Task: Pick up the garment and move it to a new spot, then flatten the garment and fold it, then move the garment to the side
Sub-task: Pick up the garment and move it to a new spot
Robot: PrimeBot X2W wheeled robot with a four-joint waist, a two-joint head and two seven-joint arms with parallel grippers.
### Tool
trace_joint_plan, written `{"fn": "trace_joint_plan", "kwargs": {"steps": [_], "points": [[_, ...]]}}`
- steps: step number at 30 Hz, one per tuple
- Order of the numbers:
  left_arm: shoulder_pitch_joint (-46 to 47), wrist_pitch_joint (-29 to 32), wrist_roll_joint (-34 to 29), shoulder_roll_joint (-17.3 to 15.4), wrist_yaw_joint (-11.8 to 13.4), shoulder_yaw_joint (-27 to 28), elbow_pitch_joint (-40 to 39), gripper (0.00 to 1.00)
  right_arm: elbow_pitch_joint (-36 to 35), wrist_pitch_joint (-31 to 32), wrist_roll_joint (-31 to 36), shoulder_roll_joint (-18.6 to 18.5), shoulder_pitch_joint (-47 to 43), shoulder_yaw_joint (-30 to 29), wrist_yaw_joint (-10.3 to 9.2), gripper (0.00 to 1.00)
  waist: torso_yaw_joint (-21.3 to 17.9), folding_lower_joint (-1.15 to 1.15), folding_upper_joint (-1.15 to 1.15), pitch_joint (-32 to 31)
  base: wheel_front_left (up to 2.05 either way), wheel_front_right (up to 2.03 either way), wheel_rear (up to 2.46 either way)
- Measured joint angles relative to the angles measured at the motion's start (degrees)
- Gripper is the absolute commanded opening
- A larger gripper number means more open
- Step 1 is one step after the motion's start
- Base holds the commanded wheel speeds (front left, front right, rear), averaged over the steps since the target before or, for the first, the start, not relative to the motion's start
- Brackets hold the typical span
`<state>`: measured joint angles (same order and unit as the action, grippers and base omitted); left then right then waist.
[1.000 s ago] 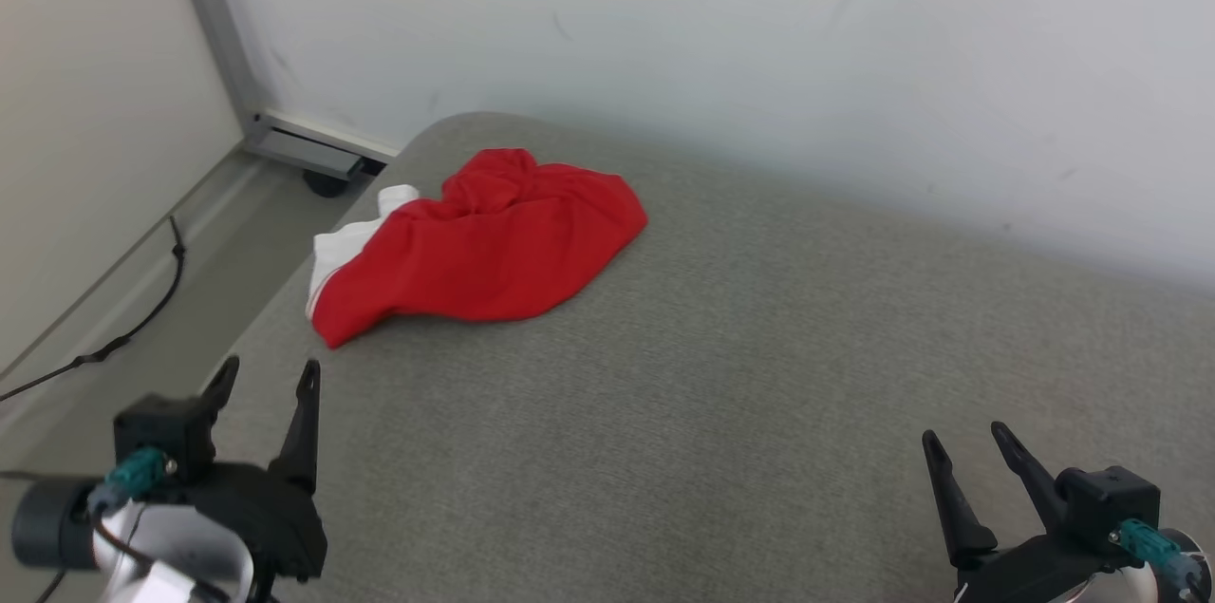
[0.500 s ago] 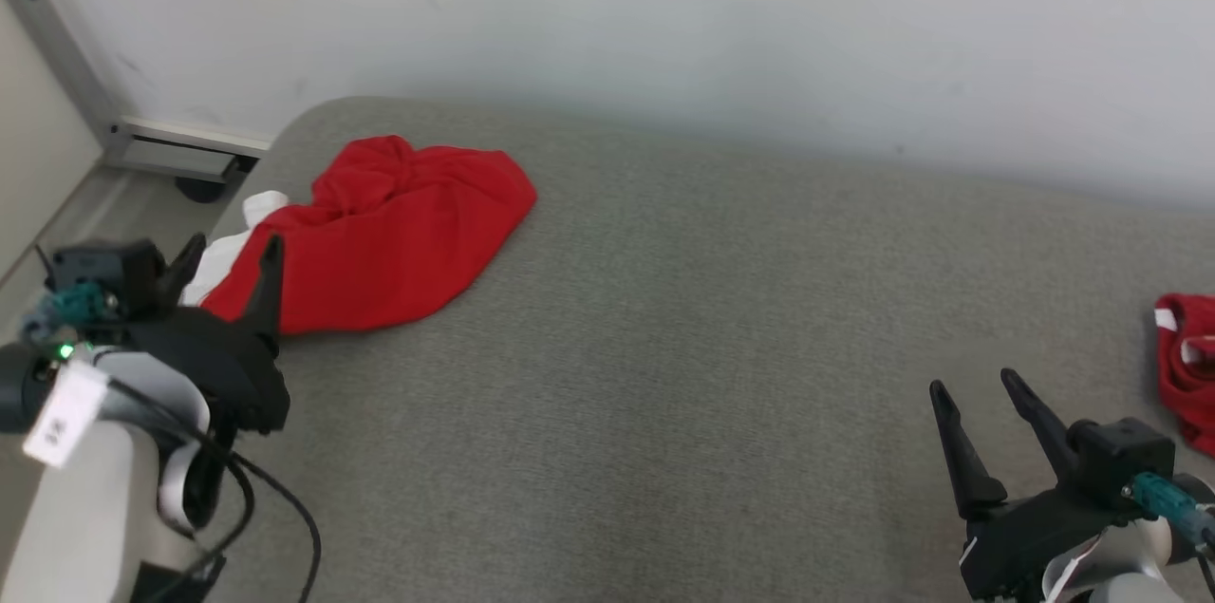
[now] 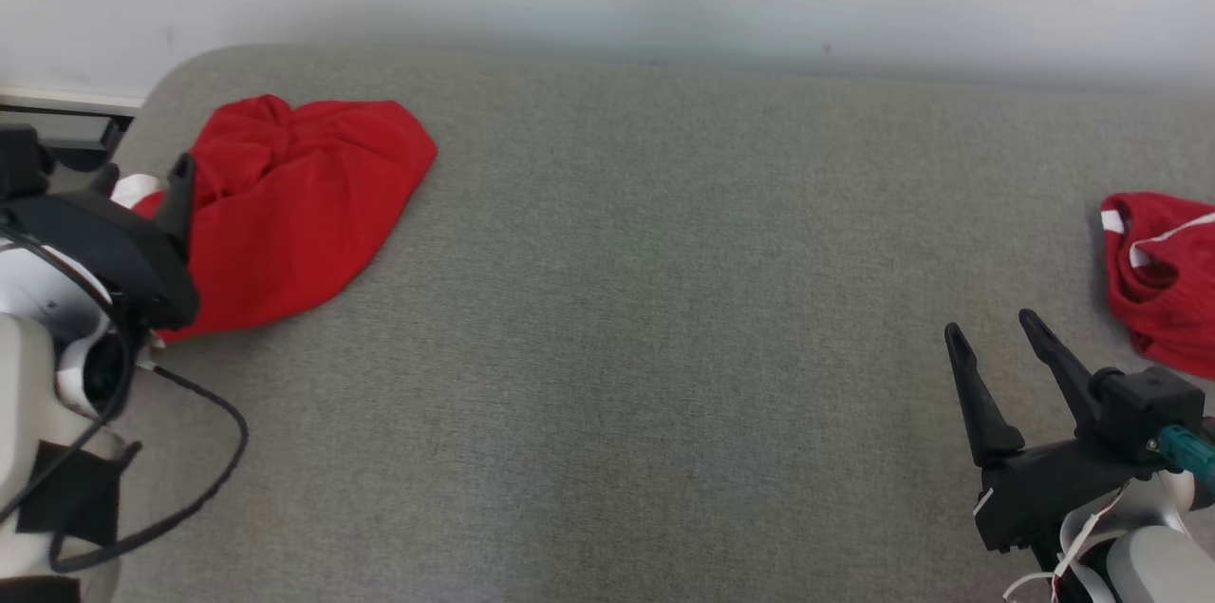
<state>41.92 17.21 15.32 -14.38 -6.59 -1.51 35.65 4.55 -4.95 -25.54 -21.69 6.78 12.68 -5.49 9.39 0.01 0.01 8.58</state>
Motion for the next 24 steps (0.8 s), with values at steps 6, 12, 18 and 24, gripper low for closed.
{"fn": "trace_joint_plan", "kwargs": {"steps": [6, 12, 18, 24], "points": [[3.8, 1.7, 0.1, -1.5, -0.1, 0.4, 4.7, 1.0, -0.8, 0.4, 0.3, -0.3, 1.5, -0.1, 0.02, 1.0, -1.8, 0.0, 0.0, 2.3, 0.0, 0.0, 0.0], [7.8, 4.0, -0.3, -2.4, -0.5, -1.1, 9.9, 1.0, -1.3, 0.9, 0.5, -1.7, 2.0, -1.2, 0.02, 1.0, -3.3, 0.0, 0.0, 4.8, 0.0, 0.0, 0.0], [10.2, 7.0, -1.7, -2.8, -0.5, -2.9, 15.5, 1.0, -1.9, 1.4, 0.9, -1.7, 2.6, -1.1, 0.01, 1.0, -3.8, 0.0, 0.0, 6.9, 0.0, 0.0, 0.0], [11.2, 10.5, -2.8, -3.5, 0.0, -3.0, 20.7, 1.0, -2.6, 1.5, 1.0, -2.2, 3.4, -1.2, 0.01, 1.0, -4.1, -0.01, 0.0, 8.0, 0.0, 0.0, 0.0]]}}
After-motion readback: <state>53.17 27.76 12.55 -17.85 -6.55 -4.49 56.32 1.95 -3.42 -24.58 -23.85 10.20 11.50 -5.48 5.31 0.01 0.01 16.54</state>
